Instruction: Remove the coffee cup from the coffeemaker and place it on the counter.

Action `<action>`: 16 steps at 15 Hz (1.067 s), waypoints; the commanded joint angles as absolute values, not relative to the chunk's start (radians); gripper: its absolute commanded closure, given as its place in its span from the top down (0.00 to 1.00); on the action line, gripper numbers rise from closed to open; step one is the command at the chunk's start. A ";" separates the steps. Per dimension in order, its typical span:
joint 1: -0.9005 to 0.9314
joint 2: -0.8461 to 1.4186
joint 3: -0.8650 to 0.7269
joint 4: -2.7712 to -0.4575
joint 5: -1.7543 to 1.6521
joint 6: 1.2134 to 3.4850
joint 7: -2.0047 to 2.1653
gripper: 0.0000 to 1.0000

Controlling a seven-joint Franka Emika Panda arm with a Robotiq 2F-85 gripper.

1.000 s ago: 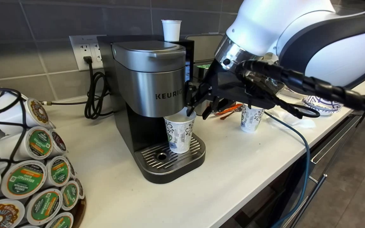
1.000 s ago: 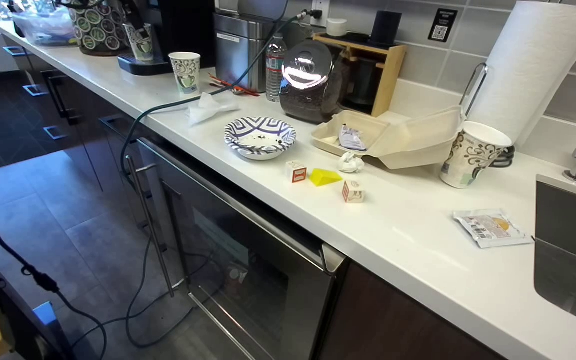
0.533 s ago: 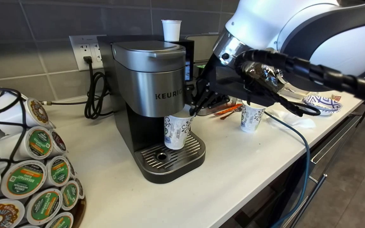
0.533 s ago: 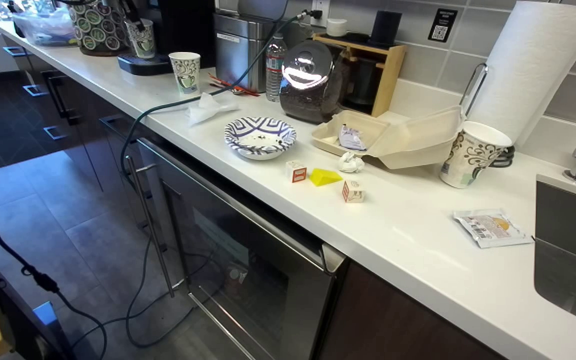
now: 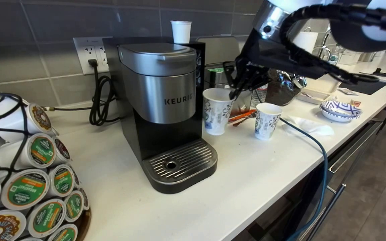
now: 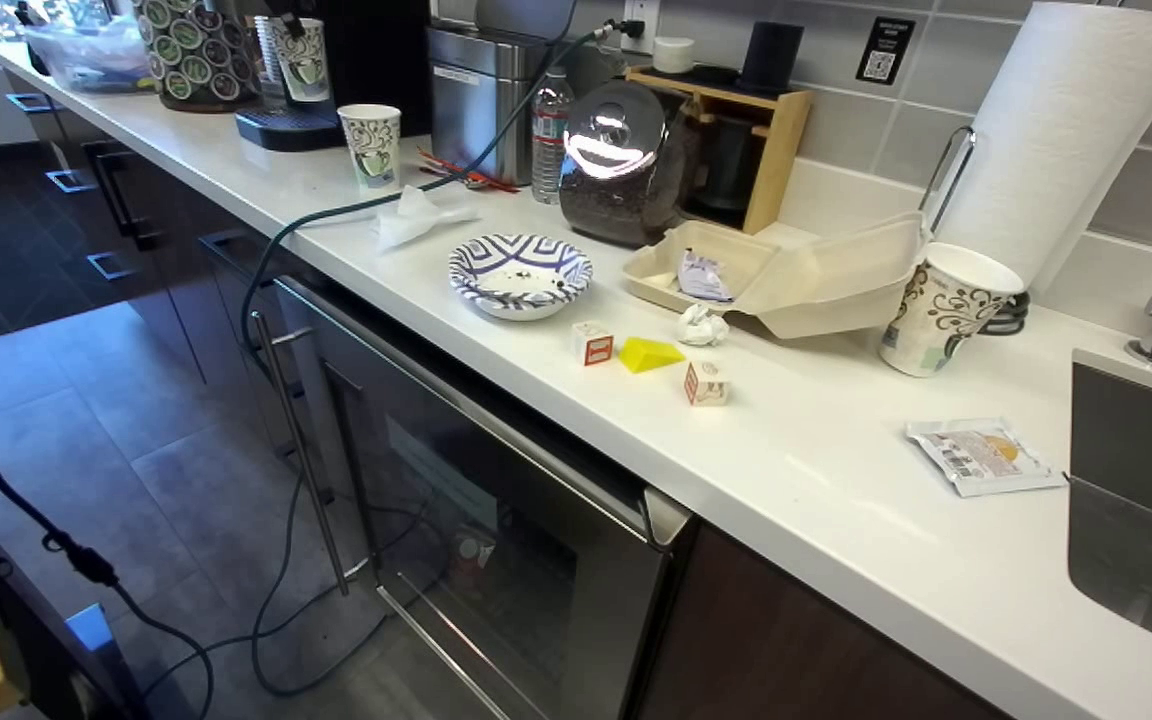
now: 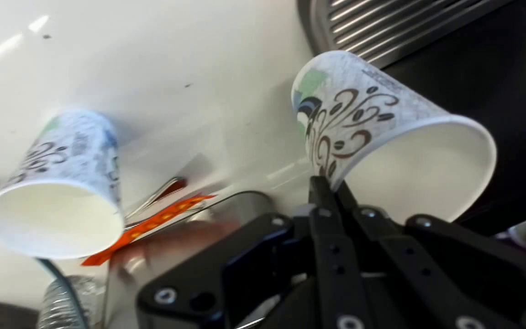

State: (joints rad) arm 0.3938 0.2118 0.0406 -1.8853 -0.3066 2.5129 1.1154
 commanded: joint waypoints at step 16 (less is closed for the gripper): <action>0.290 0.210 0.017 -2.099 -0.419 2.716 1.329 0.14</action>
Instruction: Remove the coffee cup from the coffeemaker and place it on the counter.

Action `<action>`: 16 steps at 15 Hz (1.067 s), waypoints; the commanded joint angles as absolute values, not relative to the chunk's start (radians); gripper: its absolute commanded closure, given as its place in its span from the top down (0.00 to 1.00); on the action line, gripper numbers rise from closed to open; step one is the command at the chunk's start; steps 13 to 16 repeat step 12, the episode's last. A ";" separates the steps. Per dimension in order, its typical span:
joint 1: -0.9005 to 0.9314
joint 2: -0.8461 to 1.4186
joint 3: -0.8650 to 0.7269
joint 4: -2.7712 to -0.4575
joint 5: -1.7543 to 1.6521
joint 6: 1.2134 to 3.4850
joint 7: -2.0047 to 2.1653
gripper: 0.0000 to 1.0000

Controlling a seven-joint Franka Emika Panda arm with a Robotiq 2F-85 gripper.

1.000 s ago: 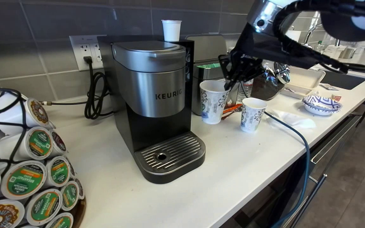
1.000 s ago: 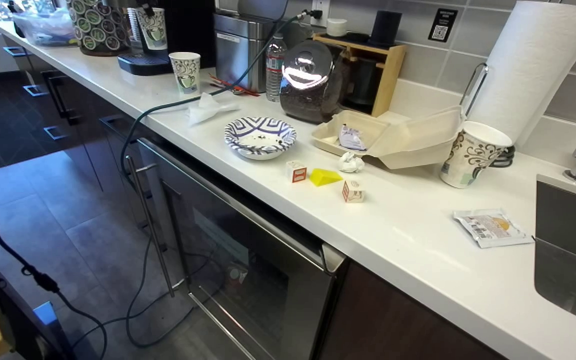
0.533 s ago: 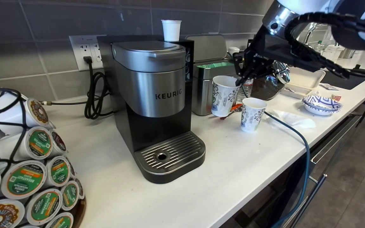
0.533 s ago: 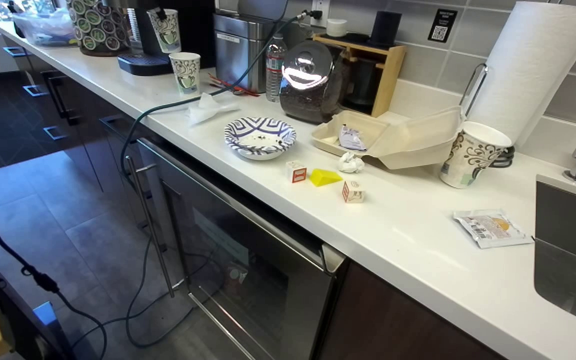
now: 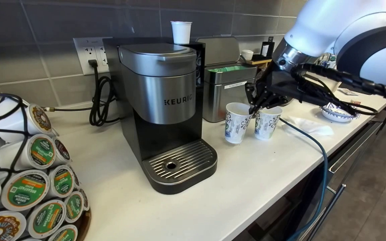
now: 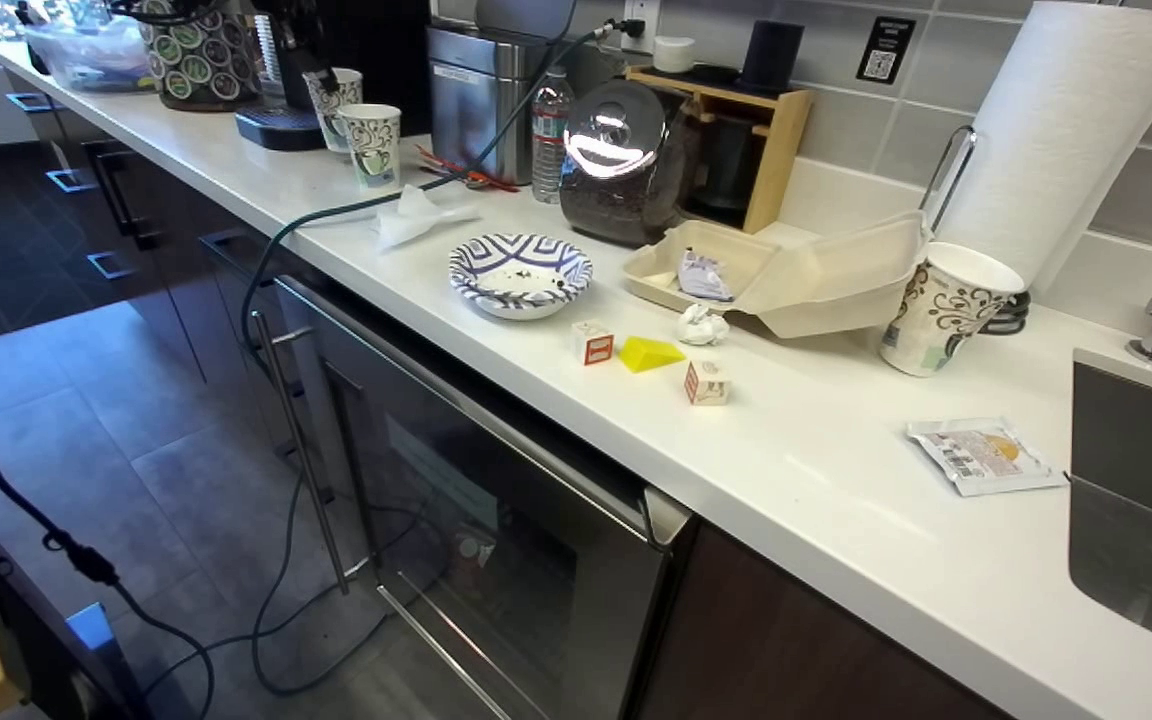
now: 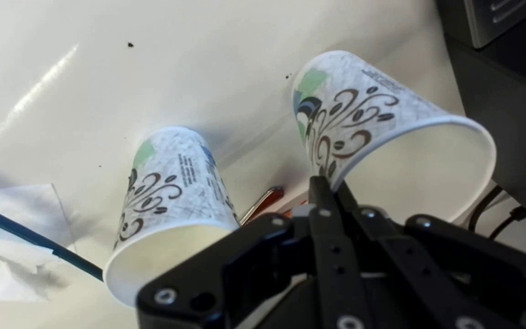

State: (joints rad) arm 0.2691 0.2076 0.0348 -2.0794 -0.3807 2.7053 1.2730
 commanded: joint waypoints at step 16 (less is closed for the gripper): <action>0.251 0.014 0.118 -2.172 -0.356 2.681 1.176 0.88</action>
